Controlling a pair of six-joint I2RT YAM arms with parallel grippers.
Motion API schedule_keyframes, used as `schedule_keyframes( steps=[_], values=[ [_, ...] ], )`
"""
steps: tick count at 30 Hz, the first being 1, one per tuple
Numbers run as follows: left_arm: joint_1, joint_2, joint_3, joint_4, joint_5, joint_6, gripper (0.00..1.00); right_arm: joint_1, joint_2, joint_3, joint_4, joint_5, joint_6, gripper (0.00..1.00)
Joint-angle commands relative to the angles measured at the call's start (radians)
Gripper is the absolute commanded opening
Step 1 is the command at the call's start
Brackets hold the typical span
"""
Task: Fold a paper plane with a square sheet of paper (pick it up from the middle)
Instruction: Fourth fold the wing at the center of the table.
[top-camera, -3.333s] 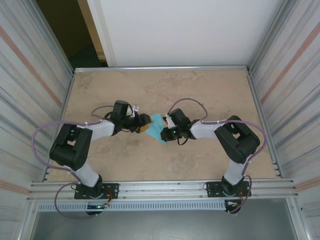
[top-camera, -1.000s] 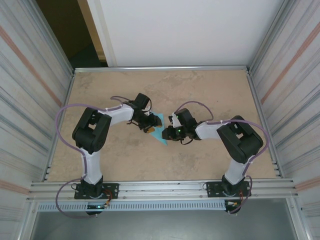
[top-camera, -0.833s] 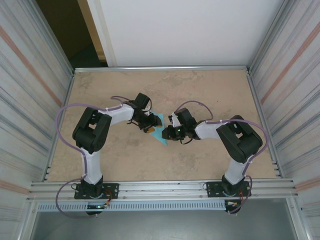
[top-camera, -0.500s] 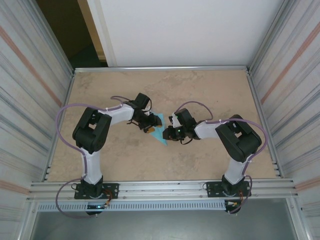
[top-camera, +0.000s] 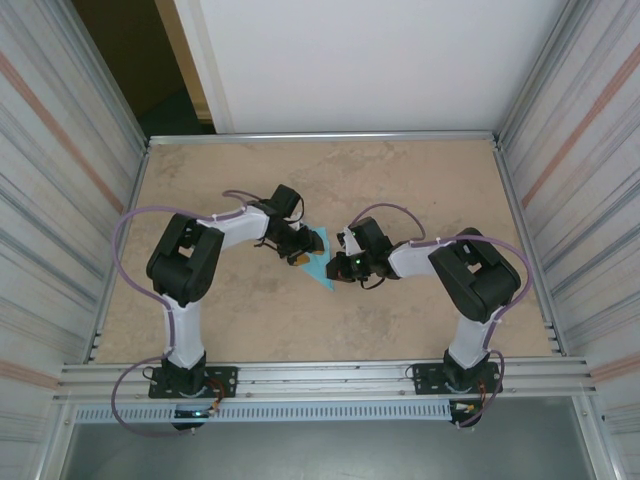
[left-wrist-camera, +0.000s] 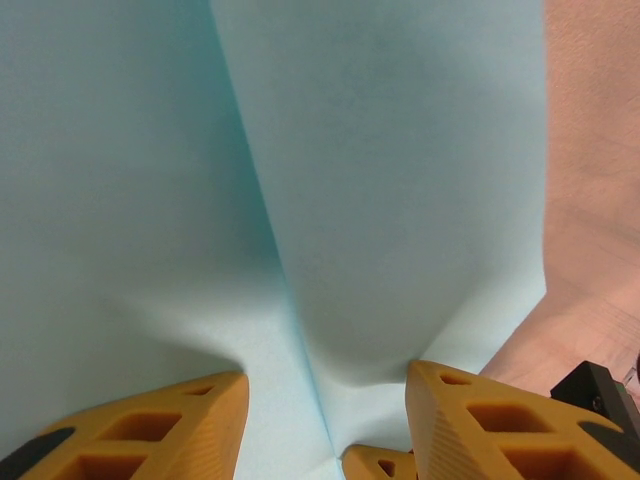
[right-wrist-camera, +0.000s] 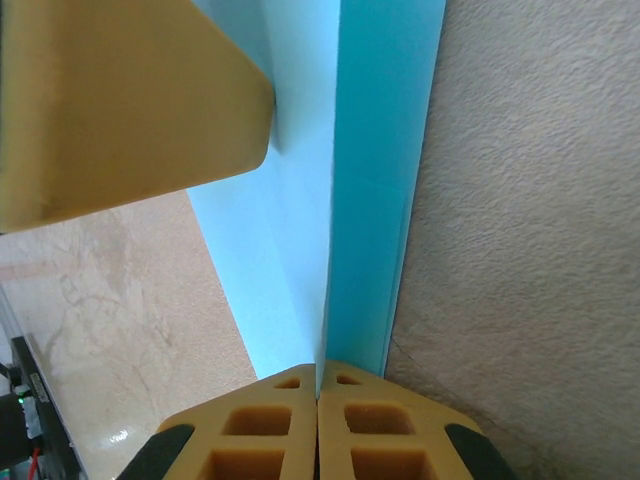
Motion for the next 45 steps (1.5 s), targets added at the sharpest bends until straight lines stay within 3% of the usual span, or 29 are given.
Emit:
schedule_keyframes(
  steps=[1,8,14,22,31,45],
  values=[
    [-0.004,0.048,-0.015,-0.122,-0.074,0.041,0.48,-0.012,0.031,-0.029,-0.004,-0.035,0.024,0.06],
    [0.046,-0.094,0.042,0.039,0.072,0.037,0.49,-0.037,0.045,-0.043,0.047,-0.118,0.058,0.03],
    [0.076,-0.199,-0.094,0.271,0.166,0.032,0.43,-0.052,0.044,-0.036,0.045,-0.17,0.077,0.03],
    [0.077,-0.203,-0.256,0.504,0.253,-0.013,0.26,-0.074,0.051,-0.021,0.037,-0.216,0.093,0.03],
    [0.08,-0.179,-0.364,0.716,0.296,-0.059,0.21,-0.099,0.086,-0.015,0.066,-0.288,0.122,0.03],
    [0.067,-0.094,-0.355,0.762,0.343,-0.059,0.18,-0.113,0.119,-0.004,0.072,-0.332,0.136,0.04]
  ],
)
